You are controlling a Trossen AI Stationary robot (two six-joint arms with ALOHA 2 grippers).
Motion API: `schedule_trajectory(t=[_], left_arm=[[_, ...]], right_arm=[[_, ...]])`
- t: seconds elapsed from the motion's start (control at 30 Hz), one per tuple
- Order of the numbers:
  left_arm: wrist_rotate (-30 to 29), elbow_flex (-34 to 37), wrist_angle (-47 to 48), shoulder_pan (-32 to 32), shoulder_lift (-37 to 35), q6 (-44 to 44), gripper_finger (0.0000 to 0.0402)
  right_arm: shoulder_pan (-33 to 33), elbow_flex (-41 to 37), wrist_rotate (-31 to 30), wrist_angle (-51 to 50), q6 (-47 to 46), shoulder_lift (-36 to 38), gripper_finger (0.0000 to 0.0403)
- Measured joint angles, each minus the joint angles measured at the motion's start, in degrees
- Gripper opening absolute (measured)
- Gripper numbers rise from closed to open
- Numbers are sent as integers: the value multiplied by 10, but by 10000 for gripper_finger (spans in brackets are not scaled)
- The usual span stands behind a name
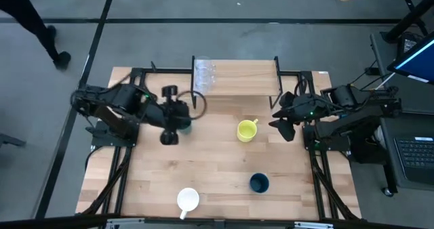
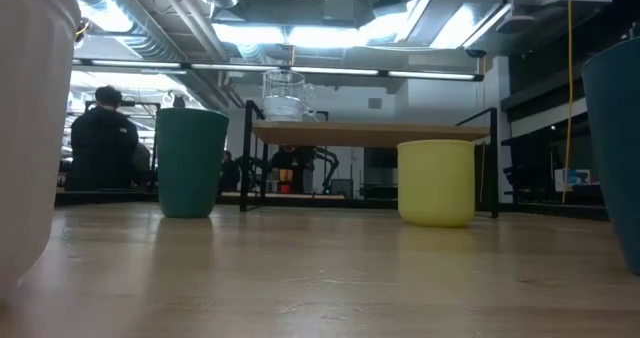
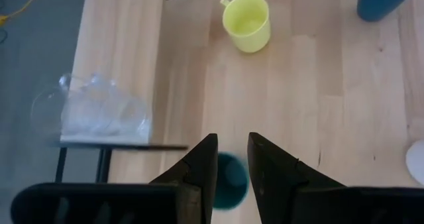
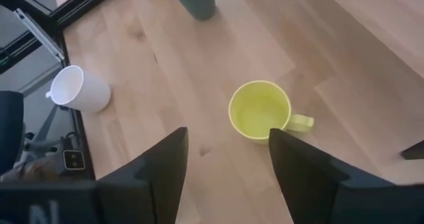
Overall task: Stack small to large cups/mugs on shelf
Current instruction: Put the yellow mug on the shelf beside the transparent mug
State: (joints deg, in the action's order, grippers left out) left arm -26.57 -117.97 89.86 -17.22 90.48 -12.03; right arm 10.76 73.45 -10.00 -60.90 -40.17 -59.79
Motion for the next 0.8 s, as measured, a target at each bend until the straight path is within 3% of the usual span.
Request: schedule_trajectory(t=[0.17, 0.4, 0.67, 0.8], left_arm=[[1, 119, -19, 18, -80, -66, 78], [2, 277, -114, 17, -163, -164, 78], [2, 325, -192, 17, -158, -118, 78], [8, 325, -205, 26, -153, -139, 92]], right_arm=[[9, 0, 0, -1, 24, -1, 213], [23, 0, 14, -2, 64, -9, 213], [23, 0, 21, -3, 82, -13, 213], [23, 0, 20, -3, 121, -13, 213]])
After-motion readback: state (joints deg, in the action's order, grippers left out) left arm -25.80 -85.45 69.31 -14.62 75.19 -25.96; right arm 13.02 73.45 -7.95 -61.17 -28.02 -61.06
